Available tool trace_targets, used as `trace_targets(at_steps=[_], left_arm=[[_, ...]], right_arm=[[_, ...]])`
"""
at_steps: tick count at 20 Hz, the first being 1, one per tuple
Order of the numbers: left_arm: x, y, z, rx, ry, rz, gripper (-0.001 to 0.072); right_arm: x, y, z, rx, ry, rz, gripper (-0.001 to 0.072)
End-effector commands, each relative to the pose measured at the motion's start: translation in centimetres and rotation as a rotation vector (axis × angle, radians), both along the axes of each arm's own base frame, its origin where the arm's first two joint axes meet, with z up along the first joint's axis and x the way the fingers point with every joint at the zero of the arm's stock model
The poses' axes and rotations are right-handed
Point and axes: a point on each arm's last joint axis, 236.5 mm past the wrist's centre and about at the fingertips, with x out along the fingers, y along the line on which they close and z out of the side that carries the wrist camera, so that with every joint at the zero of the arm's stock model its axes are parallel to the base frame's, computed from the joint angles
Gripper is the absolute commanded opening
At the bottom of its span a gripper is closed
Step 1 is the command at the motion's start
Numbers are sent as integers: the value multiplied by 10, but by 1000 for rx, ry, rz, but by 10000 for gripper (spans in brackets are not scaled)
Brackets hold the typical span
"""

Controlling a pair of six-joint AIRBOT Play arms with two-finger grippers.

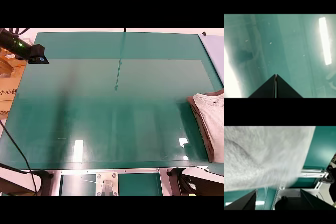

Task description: Fold the shirts.

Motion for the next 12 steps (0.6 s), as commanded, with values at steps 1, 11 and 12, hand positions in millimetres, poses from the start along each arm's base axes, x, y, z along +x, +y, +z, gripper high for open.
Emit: trace_targets(at_steps=[1,11,12], left_arm=[[5,1,2,-1,-23,10,18],[-8,-45,53,-114,-125,-55,16],[-18,-51,55,-116,-115,-67,15]], right_arm=[[-3,-5,-1,-12,-4,-4,591],[234,85,69,23,-741,434,548],[244,110,65,51,-741,519,548]])
